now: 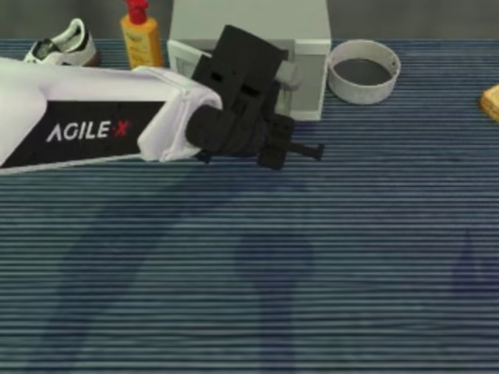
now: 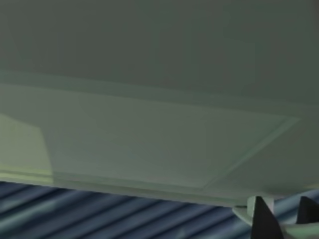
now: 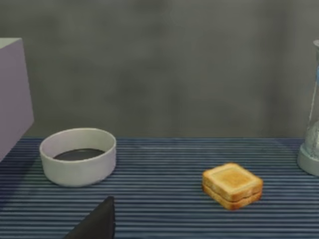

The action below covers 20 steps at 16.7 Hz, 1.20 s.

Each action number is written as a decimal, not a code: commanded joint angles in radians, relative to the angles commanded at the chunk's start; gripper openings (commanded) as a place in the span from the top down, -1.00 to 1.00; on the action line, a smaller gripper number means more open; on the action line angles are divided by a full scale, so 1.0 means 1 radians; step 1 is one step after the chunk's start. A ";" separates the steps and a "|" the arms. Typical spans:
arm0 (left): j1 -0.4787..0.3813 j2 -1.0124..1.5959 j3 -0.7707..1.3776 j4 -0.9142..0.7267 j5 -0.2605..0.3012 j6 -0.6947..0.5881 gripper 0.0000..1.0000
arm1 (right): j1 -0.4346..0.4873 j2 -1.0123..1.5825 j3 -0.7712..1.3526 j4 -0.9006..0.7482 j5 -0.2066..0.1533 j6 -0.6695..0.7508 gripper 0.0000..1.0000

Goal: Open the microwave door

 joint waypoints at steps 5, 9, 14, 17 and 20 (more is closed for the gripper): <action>0.000 0.000 0.000 0.000 0.000 0.000 1.00 | 0.000 0.000 0.000 0.000 0.000 0.000 -1.00; 0.000 0.000 0.000 0.000 0.000 0.000 1.00 | 0.000 0.000 0.000 0.000 0.000 0.000 -1.00; 0.000 0.000 0.000 0.000 0.000 0.000 1.00 | 0.000 0.000 0.000 0.000 0.000 0.000 -1.00; -0.003 -0.002 -0.009 0.001 0.015 0.007 1.00 | 0.000 0.000 0.000 0.000 0.000 0.000 -1.00; 0.013 -0.028 -0.035 0.017 0.041 0.043 1.00 | 0.000 0.000 0.000 0.000 0.000 0.000 -1.00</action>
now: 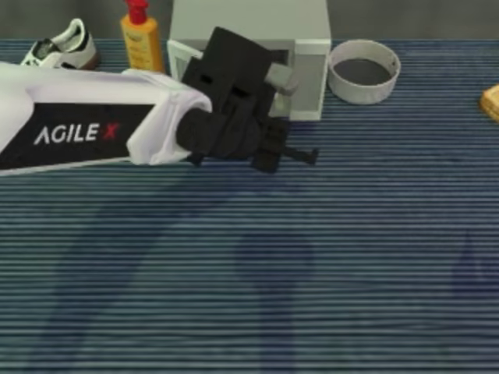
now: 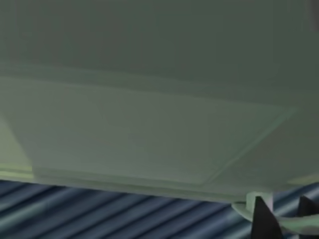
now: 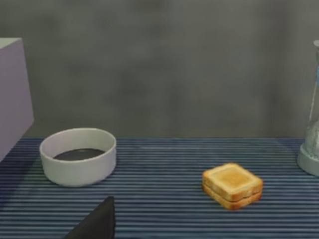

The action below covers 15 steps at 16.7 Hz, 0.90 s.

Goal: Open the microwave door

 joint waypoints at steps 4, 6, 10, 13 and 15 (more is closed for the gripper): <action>0.010 -0.012 -0.024 0.007 0.020 0.029 1.00 | 0.000 0.000 0.000 0.000 0.000 0.000 -1.00; 0.010 -0.012 -0.024 0.007 0.020 0.029 1.00 | 0.000 0.000 0.000 0.000 0.000 0.000 -1.00; 0.010 -0.012 -0.024 0.007 0.020 0.029 1.00 | 0.000 0.000 0.000 0.000 0.000 0.000 -1.00; 0.010 -0.012 -0.024 0.007 0.020 0.029 1.00 | 0.000 0.000 0.000 0.000 0.000 0.000 -1.00; 0.010 -0.012 -0.024 0.007 0.020 0.029 1.00 | 0.000 0.000 0.000 0.000 0.000 0.000 -1.00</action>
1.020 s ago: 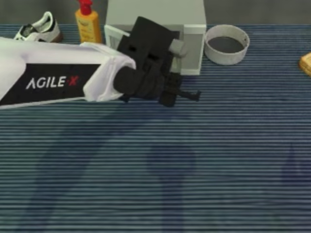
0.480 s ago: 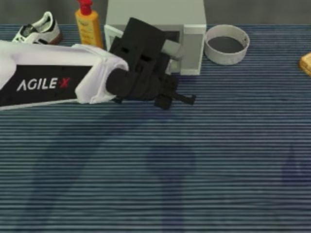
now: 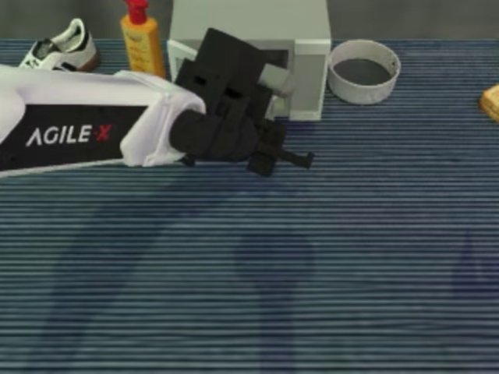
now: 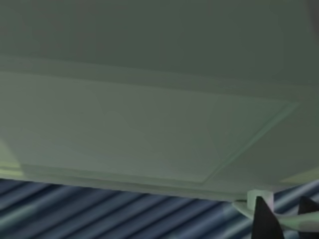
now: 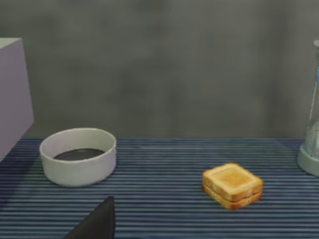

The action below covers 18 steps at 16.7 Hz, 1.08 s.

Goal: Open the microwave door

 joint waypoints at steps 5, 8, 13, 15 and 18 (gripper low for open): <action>0.000 0.000 0.000 0.000 0.000 0.000 1.00 | 0.000 0.000 0.000 0.000 0.000 0.000 -1.00; 0.000 0.000 0.000 0.000 0.000 0.000 1.00 | 0.000 0.000 0.000 0.000 0.000 0.000 -1.00; -0.009 0.002 0.002 -0.001 0.008 -0.006 1.00 | 0.000 0.000 0.000 0.000 0.000 0.000 -1.00; -0.003 -0.002 -0.009 -0.001 0.016 0.007 1.00 | 0.000 0.000 0.000 0.000 0.000 0.000 -1.00; 0.015 -0.027 -0.029 0.013 0.042 0.045 1.00 | 0.000 0.000 0.000 0.000 0.000 0.000 -1.00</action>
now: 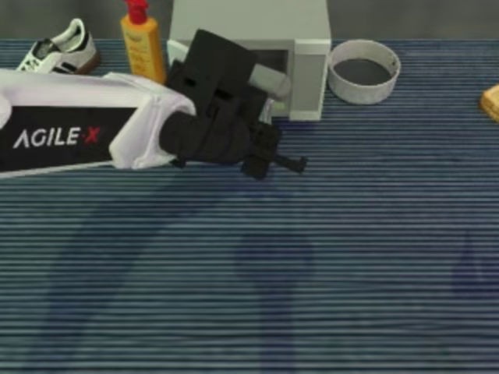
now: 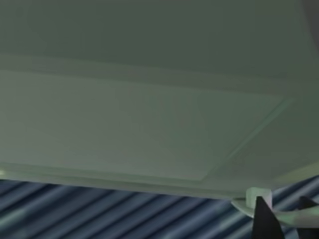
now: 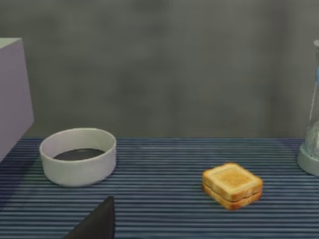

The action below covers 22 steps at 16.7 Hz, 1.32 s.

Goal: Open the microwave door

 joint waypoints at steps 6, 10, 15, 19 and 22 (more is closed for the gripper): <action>0.007 -0.004 -0.014 0.000 0.011 0.017 1.00 | 0.000 0.000 0.000 0.000 0.000 0.000 -1.00; 0.007 -0.004 -0.014 0.000 0.011 0.017 1.00 | 0.000 0.000 0.000 0.000 0.000 0.000 -1.00; 0.007 -0.004 -0.014 0.000 0.011 0.017 1.00 | 0.000 0.000 0.000 0.000 0.000 0.000 -1.00; 0.007 -0.004 -0.014 0.000 0.011 0.017 1.00 | 0.000 0.000 0.000 0.000 0.000 0.000 -1.00; 0.007 -0.004 -0.014 0.000 0.011 0.017 1.00 | 0.000 0.000 0.000 0.000 0.000 0.000 -1.00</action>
